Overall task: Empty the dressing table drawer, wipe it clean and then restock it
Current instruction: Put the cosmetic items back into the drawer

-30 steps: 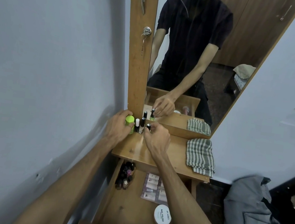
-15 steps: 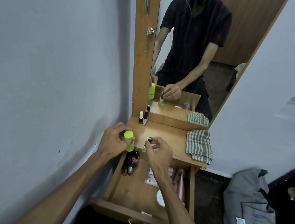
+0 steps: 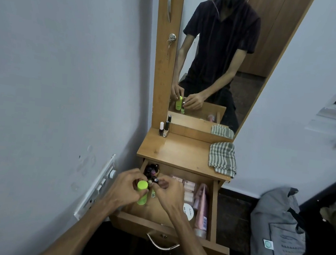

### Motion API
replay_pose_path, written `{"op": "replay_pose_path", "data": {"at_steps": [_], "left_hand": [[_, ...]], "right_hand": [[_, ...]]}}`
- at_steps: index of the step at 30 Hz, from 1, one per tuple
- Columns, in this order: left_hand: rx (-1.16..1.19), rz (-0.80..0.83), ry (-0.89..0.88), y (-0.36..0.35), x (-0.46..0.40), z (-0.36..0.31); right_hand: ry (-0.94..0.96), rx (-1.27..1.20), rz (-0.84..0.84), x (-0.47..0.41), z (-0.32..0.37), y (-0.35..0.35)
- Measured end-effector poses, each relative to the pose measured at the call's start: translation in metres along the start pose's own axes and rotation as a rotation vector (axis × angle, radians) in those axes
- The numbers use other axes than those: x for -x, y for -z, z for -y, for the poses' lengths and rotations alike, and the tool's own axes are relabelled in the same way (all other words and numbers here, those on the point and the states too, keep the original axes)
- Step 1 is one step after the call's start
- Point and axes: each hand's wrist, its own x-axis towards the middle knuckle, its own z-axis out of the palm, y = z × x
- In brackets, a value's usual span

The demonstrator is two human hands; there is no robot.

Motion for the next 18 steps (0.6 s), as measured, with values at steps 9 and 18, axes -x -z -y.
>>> {"op": "replay_pose_path", "data": {"at_steps": [9,18], "left_hand": [[-0.022,0.108,0.069,0.002,0.024,0.007],[-0.047,0.203,0.108,-0.002,0.036,0.016]], "right_hand": [[-0.068,0.06,0.054,0.0,0.011,-0.027],[-0.117,0.139,0.082,-0.006,0.016,-0.048]]}}
